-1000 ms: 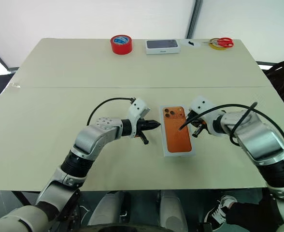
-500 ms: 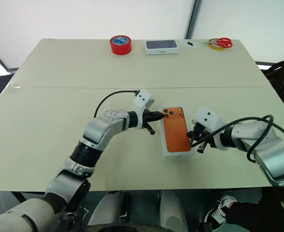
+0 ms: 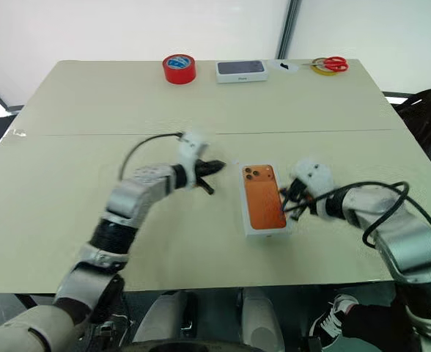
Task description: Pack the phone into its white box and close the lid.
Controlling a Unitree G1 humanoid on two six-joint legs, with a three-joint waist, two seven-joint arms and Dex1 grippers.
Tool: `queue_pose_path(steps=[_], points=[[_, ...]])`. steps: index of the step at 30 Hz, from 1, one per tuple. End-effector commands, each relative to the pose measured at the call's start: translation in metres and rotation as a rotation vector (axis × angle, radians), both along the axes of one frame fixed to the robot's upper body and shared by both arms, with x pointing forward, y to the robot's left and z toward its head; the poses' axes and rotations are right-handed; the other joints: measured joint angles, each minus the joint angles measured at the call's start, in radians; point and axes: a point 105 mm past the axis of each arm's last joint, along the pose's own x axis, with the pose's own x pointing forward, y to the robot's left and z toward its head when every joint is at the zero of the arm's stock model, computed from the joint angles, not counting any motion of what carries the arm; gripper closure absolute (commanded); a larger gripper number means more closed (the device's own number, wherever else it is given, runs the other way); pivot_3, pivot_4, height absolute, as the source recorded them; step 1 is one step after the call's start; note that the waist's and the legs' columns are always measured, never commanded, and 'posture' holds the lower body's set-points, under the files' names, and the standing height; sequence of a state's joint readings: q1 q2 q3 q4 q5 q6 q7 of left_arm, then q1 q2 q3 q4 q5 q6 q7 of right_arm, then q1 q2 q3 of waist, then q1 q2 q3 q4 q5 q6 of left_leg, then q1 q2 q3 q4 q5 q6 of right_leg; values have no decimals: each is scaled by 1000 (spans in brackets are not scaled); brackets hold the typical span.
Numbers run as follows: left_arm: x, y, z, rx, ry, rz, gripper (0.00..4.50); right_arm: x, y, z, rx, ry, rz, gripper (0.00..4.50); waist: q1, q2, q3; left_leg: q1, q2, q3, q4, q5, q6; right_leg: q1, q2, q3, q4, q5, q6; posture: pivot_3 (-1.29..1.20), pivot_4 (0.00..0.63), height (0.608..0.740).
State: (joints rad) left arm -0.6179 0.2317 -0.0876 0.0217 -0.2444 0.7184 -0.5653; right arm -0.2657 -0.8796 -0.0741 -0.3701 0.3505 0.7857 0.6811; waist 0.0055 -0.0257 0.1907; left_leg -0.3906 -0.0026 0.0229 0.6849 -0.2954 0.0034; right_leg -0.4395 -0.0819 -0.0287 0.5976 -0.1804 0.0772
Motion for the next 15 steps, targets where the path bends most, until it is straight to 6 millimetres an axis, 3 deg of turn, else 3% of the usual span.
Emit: queue_pose_path(steps=[1,4,8,12,15], points=[[-8,60,29,-11,-134,132,4500,20,-25,23,33,-135,-96,4437,4,0,0,0,0,0,0,0,0,0,0,0,0,0,0,0,150,732],[-23,115,21,51,-133,251,4500,32,-31,26,107,-148,-121,4437,4,0,0,0,0,0,0,0,0,1,0,0,-1,0,0,0,150,732],[-46,171,14,44,-113,411,4500,44,-38,23,177,-138,-144,4437,9,0,0,0,-1,0,0,0,0,2,-2,0,-1,-1,-1,0,150,732],[-59,201,7,66,-98,515,4500,48,-34,17,197,-122,-119,4437,9,0,0,0,-1,0,1,0,0,3,-2,-1,-2,-1,-3,0,150,732],[-64,212,4,72,-93,557,4500,49,-31,15,201,-120,-110,4437,7,0,0,0,-1,0,1,0,0,3,-2,-1,-2,-1,-2,0,150,732]])
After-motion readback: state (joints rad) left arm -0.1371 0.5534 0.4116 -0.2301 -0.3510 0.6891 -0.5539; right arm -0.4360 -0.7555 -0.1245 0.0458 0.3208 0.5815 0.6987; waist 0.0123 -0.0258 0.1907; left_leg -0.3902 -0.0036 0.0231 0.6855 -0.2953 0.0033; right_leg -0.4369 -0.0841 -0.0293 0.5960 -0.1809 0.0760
